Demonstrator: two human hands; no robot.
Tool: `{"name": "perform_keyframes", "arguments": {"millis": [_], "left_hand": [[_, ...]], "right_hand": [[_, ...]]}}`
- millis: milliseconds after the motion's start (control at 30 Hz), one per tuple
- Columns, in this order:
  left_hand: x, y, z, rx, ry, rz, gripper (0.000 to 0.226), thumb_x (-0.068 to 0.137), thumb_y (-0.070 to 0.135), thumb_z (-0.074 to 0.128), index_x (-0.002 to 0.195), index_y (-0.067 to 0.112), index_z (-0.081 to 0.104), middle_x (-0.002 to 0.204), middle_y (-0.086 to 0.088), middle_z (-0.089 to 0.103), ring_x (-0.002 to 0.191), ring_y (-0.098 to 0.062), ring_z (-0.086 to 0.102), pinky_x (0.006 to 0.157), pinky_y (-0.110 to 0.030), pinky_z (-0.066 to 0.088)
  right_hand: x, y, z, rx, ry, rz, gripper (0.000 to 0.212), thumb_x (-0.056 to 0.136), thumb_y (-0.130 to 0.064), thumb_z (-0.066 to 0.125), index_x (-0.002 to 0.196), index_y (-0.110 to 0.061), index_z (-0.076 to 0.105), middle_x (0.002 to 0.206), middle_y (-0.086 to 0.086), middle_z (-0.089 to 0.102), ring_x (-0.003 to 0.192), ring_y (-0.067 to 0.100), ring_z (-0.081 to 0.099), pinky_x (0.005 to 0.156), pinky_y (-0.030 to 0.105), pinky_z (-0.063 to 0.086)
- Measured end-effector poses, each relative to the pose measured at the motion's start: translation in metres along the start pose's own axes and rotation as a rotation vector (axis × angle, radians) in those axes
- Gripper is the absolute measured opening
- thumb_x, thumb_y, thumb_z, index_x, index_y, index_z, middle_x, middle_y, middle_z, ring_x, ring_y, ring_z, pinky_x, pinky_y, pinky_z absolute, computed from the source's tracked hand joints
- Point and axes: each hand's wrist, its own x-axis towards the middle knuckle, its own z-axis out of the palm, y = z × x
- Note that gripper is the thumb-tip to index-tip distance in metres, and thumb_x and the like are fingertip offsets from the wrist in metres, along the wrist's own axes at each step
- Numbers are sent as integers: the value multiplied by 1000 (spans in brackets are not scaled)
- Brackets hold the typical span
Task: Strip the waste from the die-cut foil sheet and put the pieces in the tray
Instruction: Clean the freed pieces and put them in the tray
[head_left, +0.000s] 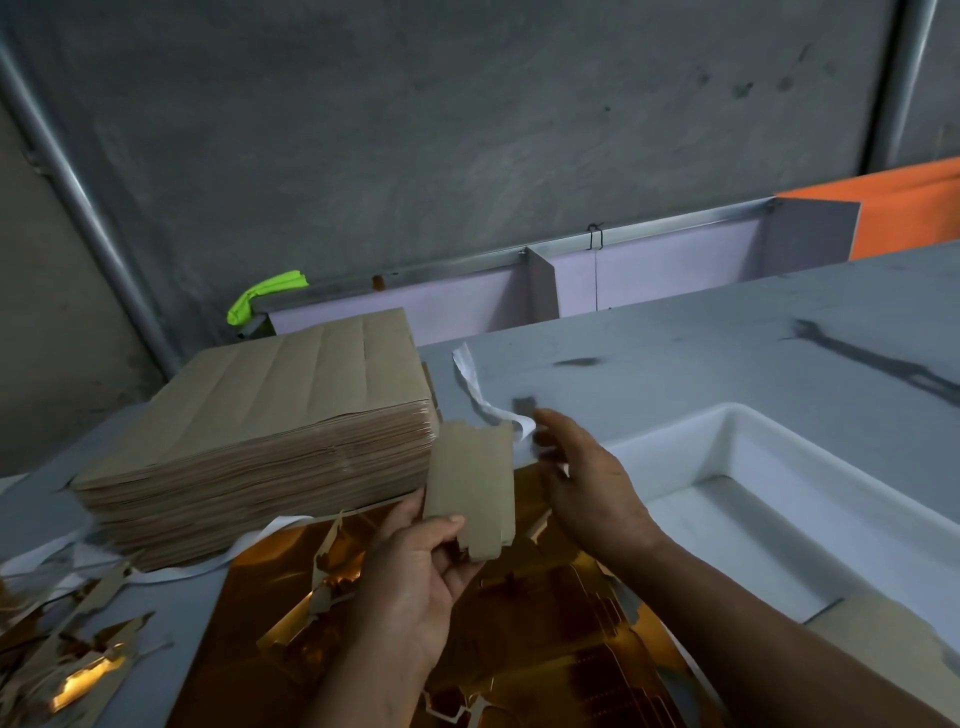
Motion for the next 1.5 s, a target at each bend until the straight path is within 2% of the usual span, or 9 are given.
{"name": "perform_keyframes", "arguments": {"millis": [167, 300, 500, 700, 900, 1000, 1167, 1400, 1500], "left_hand": [[2, -4, -3, 106, -53, 100, 56, 87, -8, 55, 131, 28, 54, 116, -11, 67, 101, -31, 69, 58, -32, 58], [4, -11, -4, 190, -86, 131, 57, 87, -7, 57, 126, 35, 55, 118, -9, 66, 104, -32, 67, 60, -33, 58], [6, -21, -1, 388, -54, 215, 56, 89, -3, 59, 124, 41, 51, 116, 0, 66, 105, -26, 65, 78, -51, 60], [9, -23, 0, 498, -12, 288, 59, 88, -5, 60, 129, 36, 47, 113, 3, 66, 96, -15, 66, 57, -19, 55], [13, -21, 0, 604, 45, 335, 40, 90, 6, 63, 116, 34, 50, 111, 2, 64, 96, -14, 64, 66, -25, 51], [13, -21, -2, 558, 53, 318, 34, 90, 7, 63, 109, 34, 54, 106, 3, 66, 93, -13, 64, 66, -27, 50], [13, -21, -2, 440, 70, 211, 34, 88, 2, 63, 101, 33, 58, 104, -1, 69, 98, -21, 66, 87, -47, 54], [21, -27, 7, 356, 102, 172, 31, 90, 5, 61, 111, 27, 57, 108, -4, 66, 100, -25, 64, 88, -48, 53], [25, -30, 11, 199, 124, 105, 29, 91, 4, 58, 112, 23, 59, 109, -7, 66, 102, -26, 63, 86, -45, 51]], "right_hand": [[-3, -6, 0, 478, -104, 258, 26, 105, -35, 39, 119, -24, 58, 96, 8, 70, 79, 23, 72, 68, 38, 60], [0, -5, -2, 672, -180, 335, 18, 101, -26, 48, 87, -21, 58, 83, 7, 60, 59, 10, 66, 53, 24, 51], [3, 3, 2, 641, -160, 341, 12, 97, -15, 57, 105, -17, 66, 105, 12, 70, 91, 27, 69, 66, 31, 60], [3, 5, 4, 605, -138, 264, 12, 98, -14, 57, 104, -20, 64, 99, 7, 70, 80, 19, 67, 58, 23, 53], [2, 6, 6, 557, -140, 195, 14, 98, -12, 56, 108, -19, 63, 96, 3, 69, 75, 13, 64, 56, 19, 49], [2, 8, 7, 561, -141, 194, 16, 97, -12, 56, 110, -19, 62, 95, -1, 69, 74, 8, 63, 54, 16, 48], [1, 9, 7, 552, -155, 210, 18, 98, -14, 56, 115, -16, 60, 97, -1, 66, 79, 11, 62, 54, 15, 47], [5, 14, 7, 500, -140, 201, 8, 97, -16, 57, 104, -19, 59, 87, -3, 61, 75, 15, 58, 55, 21, 47], [9, 15, 10, 498, -109, 223, 13, 94, -18, 59, 107, -17, 60, 95, 4, 64, 80, 22, 60, 62, 31, 51]]}}
